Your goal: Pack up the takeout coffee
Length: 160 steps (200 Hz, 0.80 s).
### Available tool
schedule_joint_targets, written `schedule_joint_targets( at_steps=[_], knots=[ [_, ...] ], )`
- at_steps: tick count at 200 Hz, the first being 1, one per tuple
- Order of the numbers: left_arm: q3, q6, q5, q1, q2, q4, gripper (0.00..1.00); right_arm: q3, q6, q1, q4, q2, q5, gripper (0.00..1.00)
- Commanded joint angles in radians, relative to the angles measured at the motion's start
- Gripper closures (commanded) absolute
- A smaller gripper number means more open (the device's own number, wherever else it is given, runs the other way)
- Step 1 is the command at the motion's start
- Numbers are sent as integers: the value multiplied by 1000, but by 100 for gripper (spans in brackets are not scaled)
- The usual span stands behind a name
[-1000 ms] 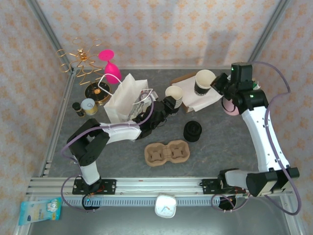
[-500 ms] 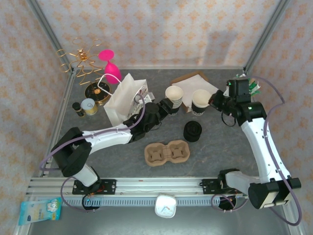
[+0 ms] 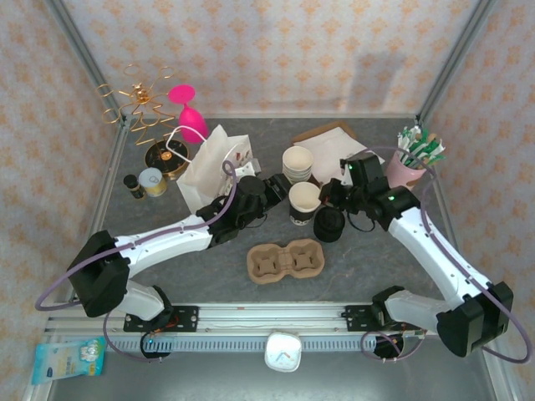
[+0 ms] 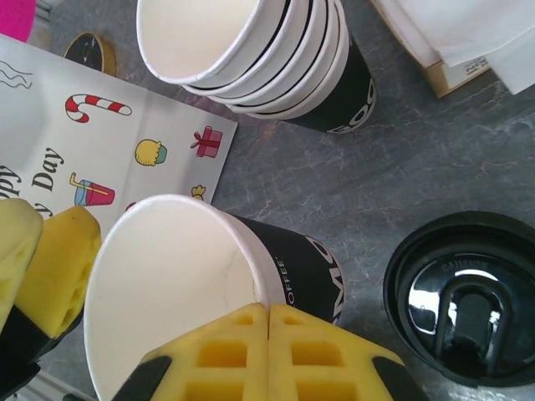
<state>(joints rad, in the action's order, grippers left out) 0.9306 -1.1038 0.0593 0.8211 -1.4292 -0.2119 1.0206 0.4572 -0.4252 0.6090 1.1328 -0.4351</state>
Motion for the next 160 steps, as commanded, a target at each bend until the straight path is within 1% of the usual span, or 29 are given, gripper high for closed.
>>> schedule_joint_targets(
  at_steps=[1, 20, 52, 63, 98, 124, 160],
  knots=[
    [26, 28, 2, 4, 21, 52, 57, -38, 29, -21, -134, 14, -7, 100],
    [30, 33, 23, 7, 27, 66, 60, -76, 29, -31, -180, 40, -10, 100],
    [34, 39, 24, 9, 24, 77, 62, -126, 20, -37, -243, 45, 10, 100],
    [34, 42, 28, 9, 24, 79, 63, -134, 13, -38, -252, 77, 21, 100],
    [33, 51, 36, 9, 25, 80, 63, -166, 5, -45, -320, 108, 29, 100],
    [44, 64, 32, 9, 18, 89, 63, -169, -4, -55, -337, 135, 75, 100],
    [56, 79, 13, 9, 10, 93, 63, -180, -8, -55, -348, 155, 73, 100]
  ],
)
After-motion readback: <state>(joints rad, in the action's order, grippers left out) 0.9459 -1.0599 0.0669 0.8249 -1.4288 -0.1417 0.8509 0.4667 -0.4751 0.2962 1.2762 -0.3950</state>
